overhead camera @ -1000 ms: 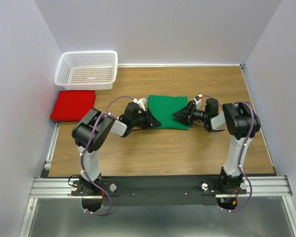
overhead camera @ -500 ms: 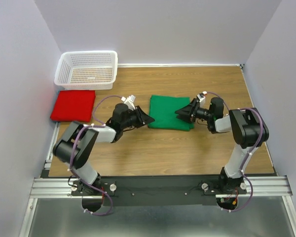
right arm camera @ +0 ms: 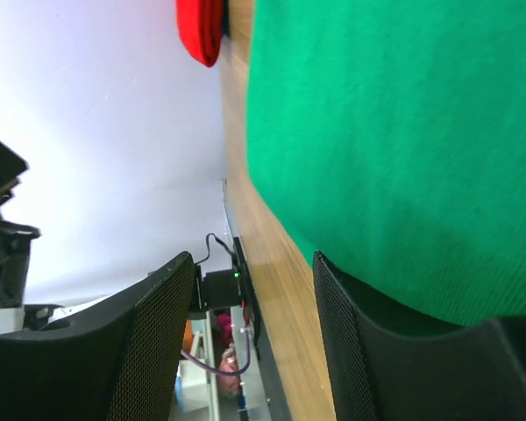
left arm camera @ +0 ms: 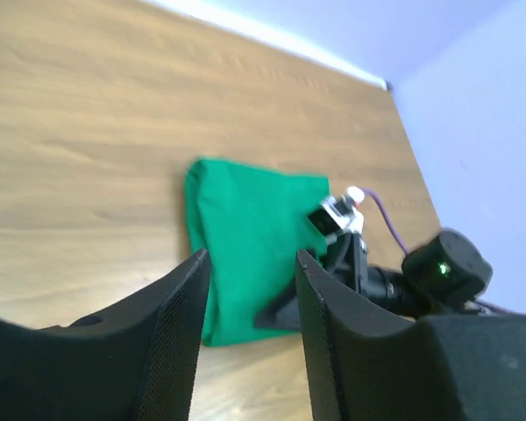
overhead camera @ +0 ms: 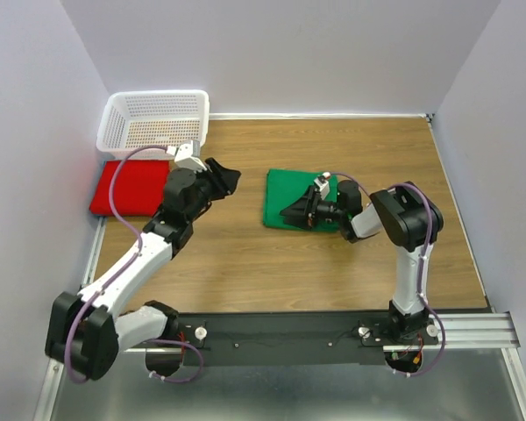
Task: Fold and stack the t-shirts
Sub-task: Fold the tshirt, then neatly place the folded tshirt to the corner
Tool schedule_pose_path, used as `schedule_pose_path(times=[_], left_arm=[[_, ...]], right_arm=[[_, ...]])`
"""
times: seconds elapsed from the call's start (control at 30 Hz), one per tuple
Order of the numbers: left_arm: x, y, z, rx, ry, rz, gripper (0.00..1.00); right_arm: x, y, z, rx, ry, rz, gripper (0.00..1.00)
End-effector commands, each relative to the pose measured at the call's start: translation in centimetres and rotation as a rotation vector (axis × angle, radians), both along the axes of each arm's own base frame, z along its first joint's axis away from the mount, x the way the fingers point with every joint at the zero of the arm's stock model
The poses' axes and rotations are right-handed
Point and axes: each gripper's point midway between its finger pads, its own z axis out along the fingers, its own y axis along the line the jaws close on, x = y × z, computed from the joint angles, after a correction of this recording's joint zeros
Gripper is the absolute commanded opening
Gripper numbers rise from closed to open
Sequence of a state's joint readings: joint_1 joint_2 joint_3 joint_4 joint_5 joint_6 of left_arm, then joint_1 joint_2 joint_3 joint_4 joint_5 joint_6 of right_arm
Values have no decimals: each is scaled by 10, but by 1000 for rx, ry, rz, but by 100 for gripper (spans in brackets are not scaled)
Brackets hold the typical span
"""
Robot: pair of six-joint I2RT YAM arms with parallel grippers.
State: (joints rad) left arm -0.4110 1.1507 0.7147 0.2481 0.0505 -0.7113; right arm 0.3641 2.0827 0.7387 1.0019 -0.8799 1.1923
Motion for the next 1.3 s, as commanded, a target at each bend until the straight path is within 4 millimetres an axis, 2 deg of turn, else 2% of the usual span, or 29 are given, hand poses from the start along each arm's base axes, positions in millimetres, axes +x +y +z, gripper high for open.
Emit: schedule_pose_path(times=[0.0, 0.07, 0.1, 0.2, 0.23, 0.27, 0.3, 0.33, 0.4, 0.43, 0.5, 0.53, 0.57, 0.67, 0.7, 0.73, 0.8, 0.9, 1.13, 1.27], left_arm=[[-1, 54, 11, 197, -40, 201, 54], [-7, 65, 22, 231, -63, 231, 64], [-7, 72, 24, 248, -68, 257, 69], [-12, 85, 31, 302, -85, 293, 82], [-12, 87, 31, 317, -88, 298, 83], [-12, 90, 33, 332, -91, 300, 83], [-11, 94, 33, 367, -96, 305, 83], [-9, 99, 31, 390, -88, 311, 83], [-5, 108, 29, 418, -75, 327, 84], [-1, 118, 28, 427, -63, 353, 84], [4, 123, 18, 429, -28, 342, 84], [7, 128, 12, 414, -7, 350, 84], [10, 134, 5, 407, 15, 360, 84], [12, 136, -19, 389, 69, 347, 84], [12, 138, -23, 395, 84, 345, 84], [14, 140, -27, 404, 103, 349, 84], [13, 147, -34, 439, 135, 366, 84], [14, 146, -38, 445, 152, 354, 84], [16, 141, -41, 437, 154, 322, 84], [17, 137, -44, 432, 161, 300, 84]], right_arm=[[-7, -10, -52, -75, 105, -51, 64], [-9, -9, -47, -67, 100, -43, 64], [-6, -8, -29, -49, 58, -39, 64], [3, -5, 1, -31, -13, -31, 63], [8, -2, 20, -30, -60, -30, 63], [6, -5, 14, -92, -46, -16, 64], [8, -4, 18, -135, -64, -7, 64], [12, -5, 18, -260, -100, 13, 64], [20, -3, 24, -394, -167, 28, 64], [30, 4, 36, -453, -225, 8, 64], [23, 2, 35, -535, -228, 30, 62], [28, 9, 41, -585, -269, 13, 61], [21, 5, 32, -662, -264, 34, 60], [19, 9, 20, -871, -309, 44, 60], [26, 3, 17, -967, -331, 2, 59], [14, 5, 10, -1045, -345, 35, 59], [22, 3, 5, -1161, -377, -7, 59], [21, 14, 4, -1234, -410, -4, 58], [15, 33, -21, -1360, -456, 59, 57], [4, 30, -51, -1446, -452, 133, 54]])
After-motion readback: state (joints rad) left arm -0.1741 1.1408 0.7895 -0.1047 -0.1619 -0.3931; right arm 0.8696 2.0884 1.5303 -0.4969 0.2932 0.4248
